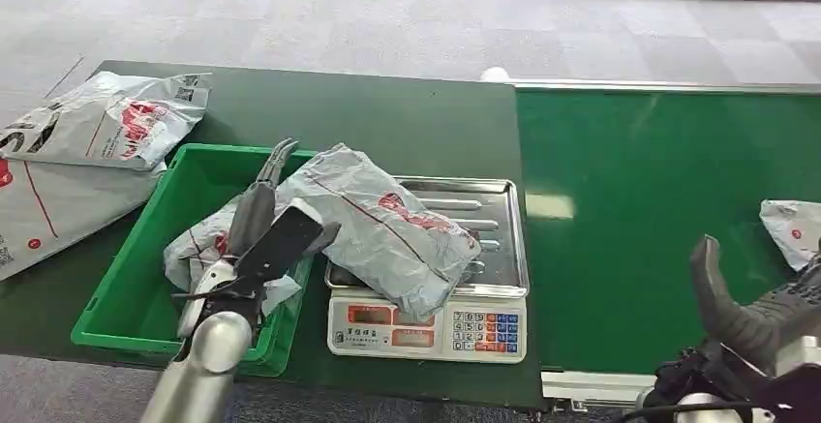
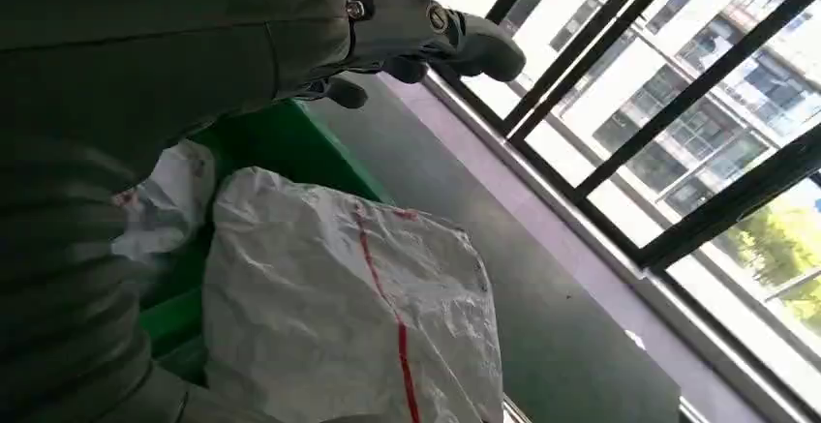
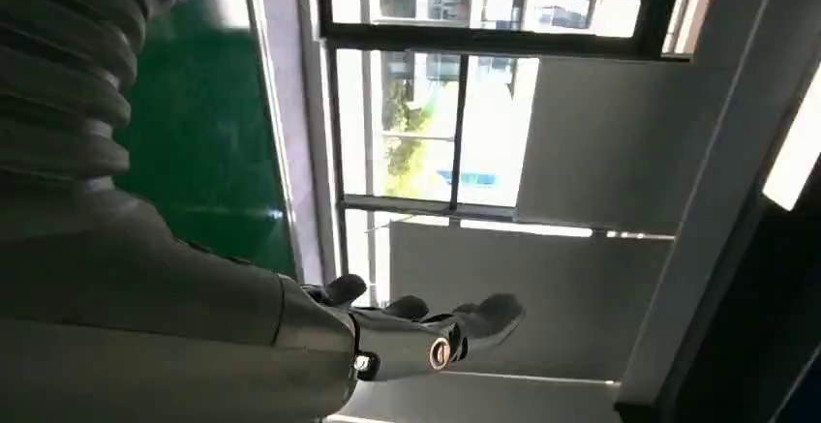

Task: Moved the parcel from conveyor to table for the left to box.

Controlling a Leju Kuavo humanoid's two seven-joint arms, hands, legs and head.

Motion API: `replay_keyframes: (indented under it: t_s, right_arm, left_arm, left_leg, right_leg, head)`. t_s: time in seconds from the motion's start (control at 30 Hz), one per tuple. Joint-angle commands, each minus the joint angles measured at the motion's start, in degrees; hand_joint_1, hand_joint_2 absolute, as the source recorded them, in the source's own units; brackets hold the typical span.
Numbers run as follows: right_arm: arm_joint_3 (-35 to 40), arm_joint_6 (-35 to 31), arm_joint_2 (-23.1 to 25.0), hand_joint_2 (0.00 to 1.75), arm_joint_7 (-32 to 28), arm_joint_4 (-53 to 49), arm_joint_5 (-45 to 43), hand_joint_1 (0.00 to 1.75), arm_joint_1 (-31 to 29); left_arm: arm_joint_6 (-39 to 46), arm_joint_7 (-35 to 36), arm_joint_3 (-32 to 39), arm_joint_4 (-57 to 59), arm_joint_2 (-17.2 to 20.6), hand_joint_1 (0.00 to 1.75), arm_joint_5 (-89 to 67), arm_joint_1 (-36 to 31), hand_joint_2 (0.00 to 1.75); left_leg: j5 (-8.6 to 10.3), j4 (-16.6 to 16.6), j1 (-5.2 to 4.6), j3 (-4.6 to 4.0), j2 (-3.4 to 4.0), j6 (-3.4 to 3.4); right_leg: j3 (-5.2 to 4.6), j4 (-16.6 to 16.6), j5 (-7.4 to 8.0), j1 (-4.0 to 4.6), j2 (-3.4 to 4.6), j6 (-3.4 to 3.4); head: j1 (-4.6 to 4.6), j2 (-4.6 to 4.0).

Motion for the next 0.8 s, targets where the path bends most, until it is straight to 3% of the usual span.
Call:
replay_keyframes:
  t_s: [0.03,0.2,0.3,0.33,0.43,0.47,0.53,0.8]
  right_arm:
    - [13.6,-2.5,-5.2,1.75,-3.5,10.1,0.4,0.00,4.5]
    - [21.3,-4.2,-5.7,1.75,2.3,10.4,4.2,0.00,0.3]
    - [20.8,-4.2,-5.3,1.75,2.6,9.5,3.9,0.00,0.6]
    - [20.3,-3.7,-5.0,1.75,2.3,9.3,3.2,0.00,0.6]
    - [20.0,-3.4,-5.0,1.75,2.3,9.1,3.1,0.00,0.7]
    - [19.8,-3.2,-4.8,1.75,2.2,9.2,2.9,0.00,0.4]
    - [18.7,-2.7,-3.8,1.75,2.4,9.3,3.7,0.00,0.2]
    - [16.6,-2.0,-2.3,1.75,3.2,7.1,5.6,0.00,2.2]
  left_arm:
    - [-1.3,9.9,-11.6,35.7,-5.6,0.00,-7.6,-17.2,1.75]
    - [-1.0,12.4,-14.2,44.7,-9.5,0.00,-12.2,-18.0,1.75]
    - [-1.7,13.9,-16.0,46.8,-9.8,0.03,-15.4,-17.2,1.75]
    - [-2.5,14.8,-16.5,47.8,-9.8,0.17,-17.0,-17.0,1.75]
    - [-2.2,14.6,-16.4,48.3,-9.6,0.17,-17.4,-16.8,1.75]
    - [-3.8,15.7,-17.0,49.4,-9.7,1.75,-18.4,-17.3,1.75]
    - [-7.2,17.6,-16.3,51.6,-9.8,1.75,-20.1,-17.1,1.75]
    - [-4.6,15.9,-12.7,48.1,-8.8,1.75,-19.7,-16.6,1.75]
  left_leg:
    - [0.14,-0.2,0.02,0.12,-0.17,0.02]
    - [0.12,-0.2,0.00,0.08,0.42,0.00]
    - [0.07,-0.1,-0.01,0.07,0.33,0.00]
    - [0.09,-0.2,0.00,0.11,0.35,0.01]
    - [0.07,-0.2,-0.03,0.14,0.40,0.02]
    - [0.04,-0.1,-0.02,0.14,0.42,0.02]
    - [0.06,-0.2,-0.03,0.14,0.35,0.03]
    - [0.09,-0.2,-0.05,0.22,0.45,0.11]
  right_leg:
    - [0.24,-0.2,0.11,0.04,-0.18,-0.05]
    - [-0.01,-0.2,0.23,0.03,0.41,-0.08]
    - [-0.03,-0.1,0.14,0.02,0.40,-0.05]
    - [0.01,-0.2,0.17,0.04,0.41,-0.07]
    - [0.04,-0.1,0.15,0.00,0.45,-0.05]
    - [0.05,-0.1,0.13,0.01,0.47,-0.04]
    - [0.11,-0.1,0.11,-0.01,0.40,0.01]
    - [0.36,-0.1,0.15,-0.02,0.40,0.01]
  head:
    - [0.00,0.00]
    - [0.00,0.00]
    - [-0.02,0.00]
    - [0.00,0.00]
    - [0.00,0.00]
    - [0.00,0.00]
    - [0.00,0.00]
    - [0.00,0.00]
